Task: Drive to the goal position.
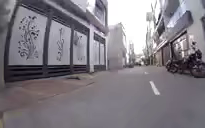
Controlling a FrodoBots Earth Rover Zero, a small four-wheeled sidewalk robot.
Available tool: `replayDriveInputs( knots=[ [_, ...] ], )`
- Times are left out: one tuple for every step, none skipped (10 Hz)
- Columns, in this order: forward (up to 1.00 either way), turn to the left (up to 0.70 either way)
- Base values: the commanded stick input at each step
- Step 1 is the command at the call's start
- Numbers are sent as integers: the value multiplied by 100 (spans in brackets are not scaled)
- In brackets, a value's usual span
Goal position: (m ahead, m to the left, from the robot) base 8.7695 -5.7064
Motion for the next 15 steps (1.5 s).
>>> replayDriveInputs(
  knots=[
    [100, 0],
    [100, -11],
    [100, -27],
    [100, -27],
    [100, -27],
    [100, -27],
    [100, -27],
    [100, -27],
    [100, -27],
    [100, -27],
    [100, -27],
    [100, -27],
    [100, -27],
    [100, -27],
    [100, -27]
  ],
)
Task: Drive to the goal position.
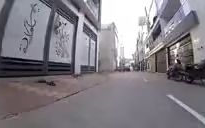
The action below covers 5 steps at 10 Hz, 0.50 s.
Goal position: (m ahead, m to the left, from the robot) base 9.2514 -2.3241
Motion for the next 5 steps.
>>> replayDriveInputs(
  knots=[
    [100, -27],
    [100, -27],
    [100, -26],
    [100, -11],
    [100, 0]
  ],
)
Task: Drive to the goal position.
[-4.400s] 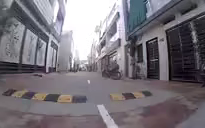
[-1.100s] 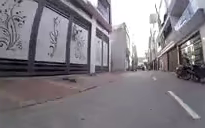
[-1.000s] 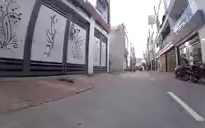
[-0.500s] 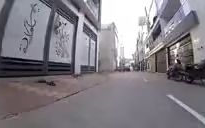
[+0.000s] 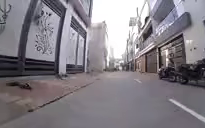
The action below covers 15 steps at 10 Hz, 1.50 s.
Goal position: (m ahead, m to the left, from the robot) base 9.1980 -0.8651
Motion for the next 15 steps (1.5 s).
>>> replayDriveInputs(
  knots=[
    [100, 0],
    [100, 0],
    [100, 0],
    [100, 0],
    [100, -13],
    [100, -27],
    [100, -27],
    [100, -27],
    [100, -27],
    [100, -27],
    [100, -27],
    [100, -27],
    [100, -27],
    [100, -27],
    [100, -27]
  ],
)
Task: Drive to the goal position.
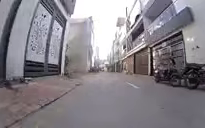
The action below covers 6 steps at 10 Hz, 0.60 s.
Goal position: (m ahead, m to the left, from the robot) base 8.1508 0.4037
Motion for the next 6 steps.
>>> replayDriveInputs(
  knots=[
    [100, -27],
    [100, -27],
    [100, -27],
    [100, -10],
    [100, 0],
    [100, 0]
  ],
)
